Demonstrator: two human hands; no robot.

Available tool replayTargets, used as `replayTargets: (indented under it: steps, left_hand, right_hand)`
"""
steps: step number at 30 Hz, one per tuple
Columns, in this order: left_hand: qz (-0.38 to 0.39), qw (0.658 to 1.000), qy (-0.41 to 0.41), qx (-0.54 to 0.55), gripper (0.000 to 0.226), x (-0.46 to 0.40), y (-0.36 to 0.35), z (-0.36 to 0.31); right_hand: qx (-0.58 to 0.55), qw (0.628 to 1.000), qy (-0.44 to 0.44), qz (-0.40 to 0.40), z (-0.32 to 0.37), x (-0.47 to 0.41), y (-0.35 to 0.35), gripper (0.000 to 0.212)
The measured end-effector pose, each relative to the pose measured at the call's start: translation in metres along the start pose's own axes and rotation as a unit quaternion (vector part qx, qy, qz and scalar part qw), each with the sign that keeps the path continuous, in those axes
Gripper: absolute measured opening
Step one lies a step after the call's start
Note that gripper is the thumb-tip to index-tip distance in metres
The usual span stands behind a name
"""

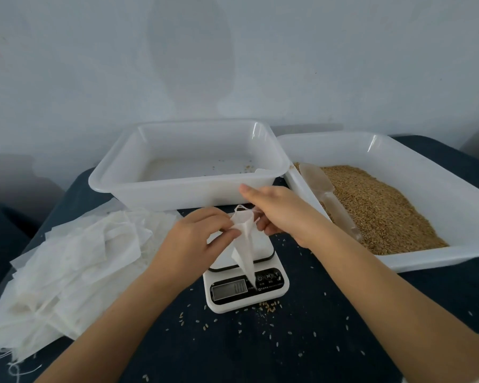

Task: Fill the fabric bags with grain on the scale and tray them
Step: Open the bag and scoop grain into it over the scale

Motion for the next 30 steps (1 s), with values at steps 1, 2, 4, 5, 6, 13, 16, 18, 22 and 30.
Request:
replayTargets:
  steps: [1,2,4,5,6,13,16,18,22,30]
  left_hand:
    - [0.002,1.0,-0.002,-0.007,0.016,-0.001,0.001,0.0]
    - [0.006,1.0,-0.006,-0.015,0.016,-0.003,0.002,0.0]
    - [0.014,0.999,-0.025,-0.034,0.015,-0.006,0.004,-0.001]
    - [0.02,0.998,-0.037,-0.048,0.014,-0.007,0.004,-0.001]
    - [0.026,0.997,-0.047,-0.063,0.014,-0.007,0.003,-0.001]
    - [0.044,0.996,-0.038,-0.072,0.017,-0.008,-0.002,-0.001]
    - [0.046,0.996,-0.033,-0.067,0.017,-0.008,-0.003,0.0]
    - [0.045,0.997,-0.028,-0.062,0.016,-0.007,-0.002,0.001]
    - [0.043,0.995,-0.037,-0.078,0.013,-0.007,0.002,0.003]
    - [0.048,0.991,-0.059,-0.114,0.009,-0.012,0.006,0.005]
  right_hand:
    - [0.017,0.999,0.026,-0.003,0.002,0.002,0.001,0.042]
    - [0.037,0.998,0.056,0.001,0.004,0.005,0.0,0.042]
    - [0.074,0.992,0.103,0.019,0.006,0.009,-0.001,0.032]
    - [0.088,0.989,0.116,0.016,0.007,0.01,-0.001,0.028]
    - [0.099,0.988,0.122,0.0,0.007,0.01,0.001,0.026]
    - [0.114,0.986,0.118,-0.009,0.004,0.007,0.008,0.026]
    - [0.121,0.985,0.123,0.003,0.005,0.009,0.007,0.025]
    - [0.113,0.988,0.103,0.035,0.006,0.011,0.011,0.031]
    - [0.054,0.991,0.062,-0.107,0.009,0.007,0.07,0.014]
    - [0.504,0.824,-0.252,-0.064,-0.033,-0.015,0.126,0.028]
Point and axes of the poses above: each hand's wrist, its own x-axis away from the middle knuckle, its own y-axis out of the back of the hand, z = x × y, the point moved 4 cm from there along -x, towards the middle knuckle, and after that the axes turned 2 degrees about -y, right-handed, at the moved point
